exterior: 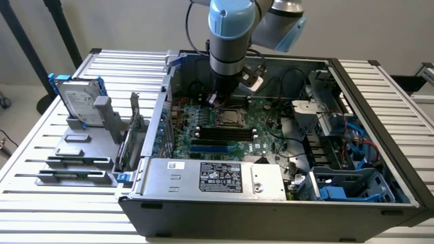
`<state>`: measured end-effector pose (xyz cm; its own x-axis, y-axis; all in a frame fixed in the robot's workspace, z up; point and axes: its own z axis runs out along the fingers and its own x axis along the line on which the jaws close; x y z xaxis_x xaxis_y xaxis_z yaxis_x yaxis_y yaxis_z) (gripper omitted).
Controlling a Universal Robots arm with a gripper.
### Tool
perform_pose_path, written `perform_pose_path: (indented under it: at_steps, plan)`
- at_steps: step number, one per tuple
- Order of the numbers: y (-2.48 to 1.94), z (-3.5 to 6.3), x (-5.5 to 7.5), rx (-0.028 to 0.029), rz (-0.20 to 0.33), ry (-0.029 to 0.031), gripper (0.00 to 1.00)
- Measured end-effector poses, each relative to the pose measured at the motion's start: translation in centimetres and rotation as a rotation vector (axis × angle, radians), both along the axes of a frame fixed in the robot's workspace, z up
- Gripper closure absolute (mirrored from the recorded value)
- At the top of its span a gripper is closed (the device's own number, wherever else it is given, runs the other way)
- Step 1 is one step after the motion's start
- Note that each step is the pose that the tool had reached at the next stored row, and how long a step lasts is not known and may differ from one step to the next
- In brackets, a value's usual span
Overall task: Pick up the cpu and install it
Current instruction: 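Install the first cpu locking lever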
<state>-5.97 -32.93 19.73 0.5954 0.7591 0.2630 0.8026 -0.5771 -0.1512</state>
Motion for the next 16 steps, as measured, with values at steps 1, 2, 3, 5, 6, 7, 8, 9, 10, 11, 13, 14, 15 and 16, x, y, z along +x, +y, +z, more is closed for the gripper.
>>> perform_pose_path:
  at_steps: [1,2,3,5,6,7,8,9,10,11,13,14,15,16]
  plan:
    - [0.0,-0.02,0.06,-0.0003,0.0,0.0004,0.89]
    - [0.0,-0.04,0.12,-0.0007,0.0,0.0007,0.89]
    - [0.0,-0.06,0.18,-0.001,0.0,0.0012,0.89]
    - [0.0,-0.1,0.29,-0.0017,0.0,0.002,0.89]
    - [0.0,-0.12,0.33,-0.0021,0.0,0.0023,0.89]
    - [0.0,-0.14,0.36,-0.0025,0.0,0.0026,0.89]
    - [0.0,-0.16,0.41,-0.0027,0.0,0.0029,0.89]
    - [0.0,-0.18,0.45,-0.0029,0.0,0.0034,0.89]
    - [0.0,-0.2,0.49,-0.003,0.0,0.0039,0.89]
    - [0.0,-0.22,0.54,-0.0032,0.0,0.0044,0.89]
    - [0.0,-0.24,0.68,-0.0031,0.0,0.006,0.89]
    - [0.0,-0.24,0.76,-0.0031,0.0,0.0071,0.89]
    - [0.0,-0.25,0.86,-0.0031,0.0,0.0083,0.89]
    - [0.0,-0.25,0.95,-0.0032,0.0,0.0097,0.89]
